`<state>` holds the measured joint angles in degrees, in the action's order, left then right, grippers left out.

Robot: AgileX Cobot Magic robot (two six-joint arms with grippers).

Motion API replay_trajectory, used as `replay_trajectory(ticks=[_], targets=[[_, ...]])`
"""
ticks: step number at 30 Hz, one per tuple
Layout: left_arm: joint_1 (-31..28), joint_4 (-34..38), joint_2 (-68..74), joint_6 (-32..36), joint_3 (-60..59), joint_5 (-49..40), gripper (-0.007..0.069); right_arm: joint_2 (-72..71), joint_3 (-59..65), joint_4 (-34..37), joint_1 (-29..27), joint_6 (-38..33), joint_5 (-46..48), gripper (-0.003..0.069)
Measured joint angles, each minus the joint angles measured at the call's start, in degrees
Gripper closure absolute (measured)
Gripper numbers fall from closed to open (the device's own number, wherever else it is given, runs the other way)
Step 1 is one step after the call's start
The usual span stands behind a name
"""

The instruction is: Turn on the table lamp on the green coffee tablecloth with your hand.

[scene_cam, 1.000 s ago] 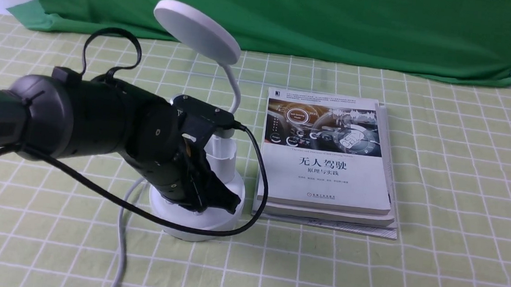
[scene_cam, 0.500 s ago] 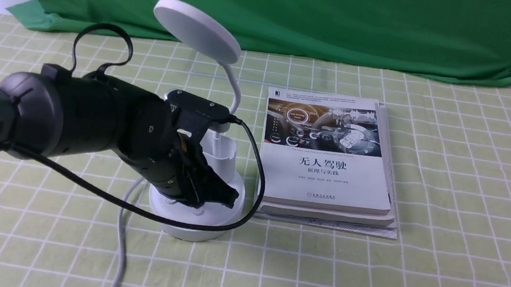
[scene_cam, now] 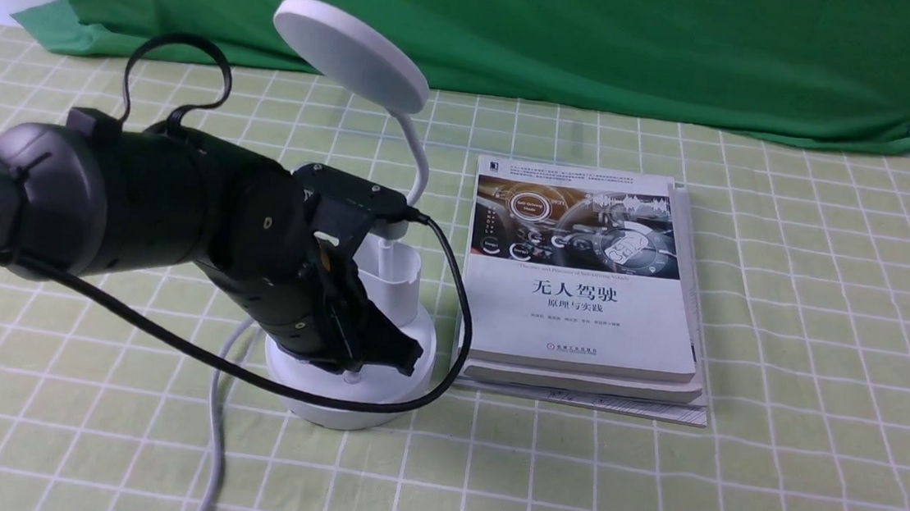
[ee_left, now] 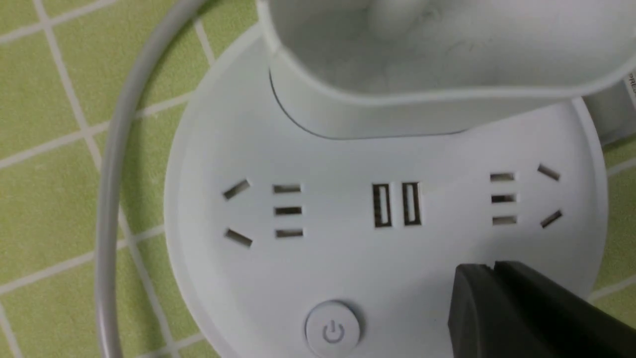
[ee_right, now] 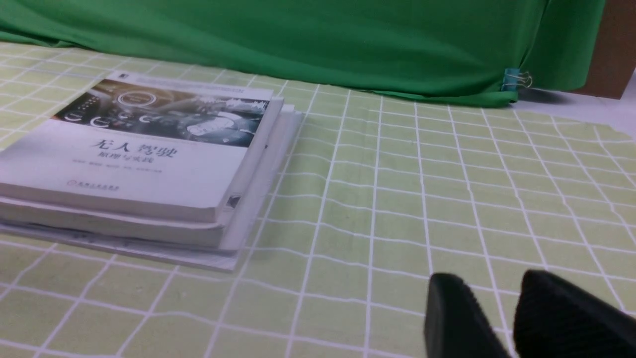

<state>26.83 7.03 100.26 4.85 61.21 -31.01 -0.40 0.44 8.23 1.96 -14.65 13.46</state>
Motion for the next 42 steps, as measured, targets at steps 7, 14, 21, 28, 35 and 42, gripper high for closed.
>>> replay_trajectory(ticks=[7,14,21,28,35,42], targets=[[0.0,0.05,1.14,0.0,0.0,0.16,0.0618,0.0,0.0,0.0,0.0,0.0,0.0,0.0414],[0.0,1.06,2.58,0.26,0.61,2.07,0.0618,0.0,0.0,0.0,0.0,0.0,0.0,0.0414],[0.0,0.99,1.68,-0.06,0.44,3.04,0.0618,0.0,0.0,0.0,0.0,0.0,0.0,0.0414],[-0.54,-2.25,-6.09,-1.93,-0.04,-0.42,0.0618,0.0,0.0,0.0,0.0,0.0,0.0,0.0414],[-4.15,-3.0,-27.63,-2.94,-11.94,-7.18,0.0618,0.0,0.0,0.0,0.0,0.0,0.0,0.0414],[-5.64,-1.78,-56.95,-3.26,-31.55,-0.27,0.0618,0.0,0.0,0.0,0.0,0.0,0.0,0.0414]])
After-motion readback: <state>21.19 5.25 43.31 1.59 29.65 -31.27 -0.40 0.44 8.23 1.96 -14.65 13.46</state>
